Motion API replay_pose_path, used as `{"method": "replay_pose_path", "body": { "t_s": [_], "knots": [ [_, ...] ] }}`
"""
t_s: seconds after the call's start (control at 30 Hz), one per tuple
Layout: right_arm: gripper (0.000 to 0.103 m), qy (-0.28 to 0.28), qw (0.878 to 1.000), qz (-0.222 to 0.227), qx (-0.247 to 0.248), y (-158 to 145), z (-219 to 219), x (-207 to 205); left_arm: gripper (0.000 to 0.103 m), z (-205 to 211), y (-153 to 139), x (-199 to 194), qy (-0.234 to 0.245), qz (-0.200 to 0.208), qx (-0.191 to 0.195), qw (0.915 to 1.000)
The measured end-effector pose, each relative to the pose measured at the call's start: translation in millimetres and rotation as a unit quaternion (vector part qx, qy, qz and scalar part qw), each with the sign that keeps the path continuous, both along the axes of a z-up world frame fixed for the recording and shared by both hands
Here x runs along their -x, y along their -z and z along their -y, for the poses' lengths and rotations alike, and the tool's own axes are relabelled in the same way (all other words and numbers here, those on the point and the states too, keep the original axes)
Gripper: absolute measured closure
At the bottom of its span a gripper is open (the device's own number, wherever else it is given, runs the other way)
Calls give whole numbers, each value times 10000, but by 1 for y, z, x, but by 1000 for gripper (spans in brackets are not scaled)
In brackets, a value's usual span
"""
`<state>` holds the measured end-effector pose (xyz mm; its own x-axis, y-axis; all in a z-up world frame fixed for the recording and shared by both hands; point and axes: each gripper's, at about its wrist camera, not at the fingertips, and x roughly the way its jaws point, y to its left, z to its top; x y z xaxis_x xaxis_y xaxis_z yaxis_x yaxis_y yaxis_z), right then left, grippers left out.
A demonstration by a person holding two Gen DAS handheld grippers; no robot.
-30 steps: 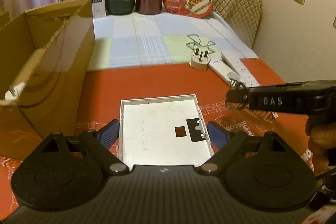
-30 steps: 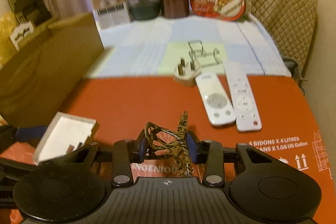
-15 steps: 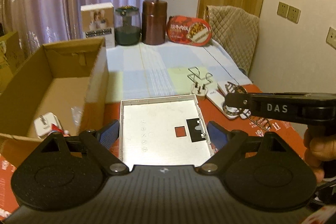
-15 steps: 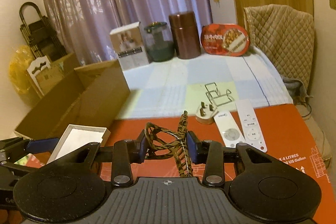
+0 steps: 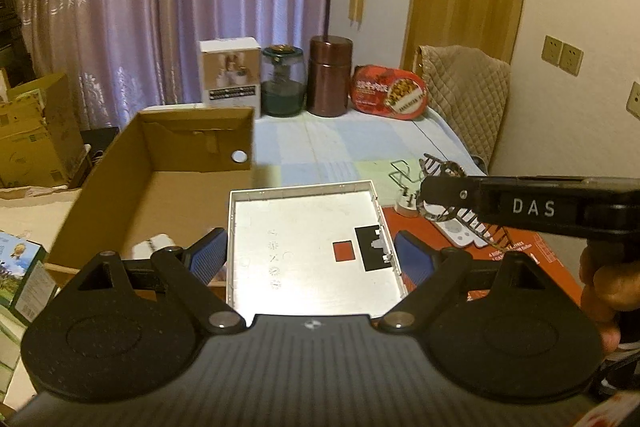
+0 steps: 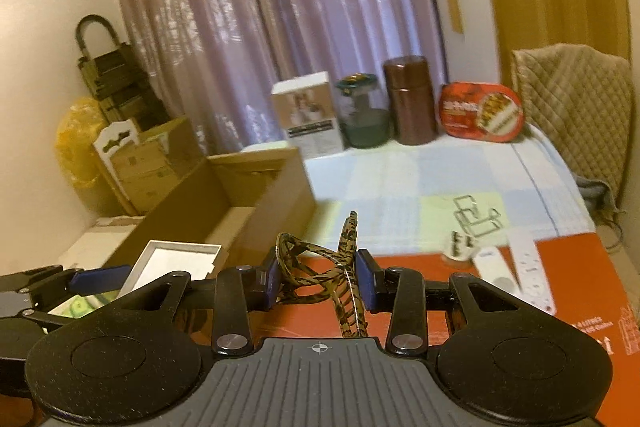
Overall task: Organize rigid objects
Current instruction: 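Carry the white tray and leopard strap over the cardboard box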
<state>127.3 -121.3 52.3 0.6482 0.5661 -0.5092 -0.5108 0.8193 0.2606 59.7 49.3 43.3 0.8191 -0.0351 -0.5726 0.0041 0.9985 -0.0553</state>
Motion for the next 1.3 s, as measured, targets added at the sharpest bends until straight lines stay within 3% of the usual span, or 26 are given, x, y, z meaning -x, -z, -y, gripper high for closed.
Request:
{"method": "replay_pose_path", "body": {
  "t_s": [0.57,0.83,0.97,1.3],
  "knots": [
    [67,-617,9980,-21,128,-13,-88,-2,16,-103,-24,12,-322,81,-51,9994],
    [68,-824,9962,-261,-112,-17,-119,-30,16,-146,-23,-9,-460,-117,-271,9985],
    [68,-960,9948,-322,-59,-14,-137,-45,16,-163,-17,-23,-489,-195,-199,9984],
    [68,-1015,9927,-654,-71,5,-167,-87,16,-180,1,-64,-373,-385,-349,9980]
  ]
}}
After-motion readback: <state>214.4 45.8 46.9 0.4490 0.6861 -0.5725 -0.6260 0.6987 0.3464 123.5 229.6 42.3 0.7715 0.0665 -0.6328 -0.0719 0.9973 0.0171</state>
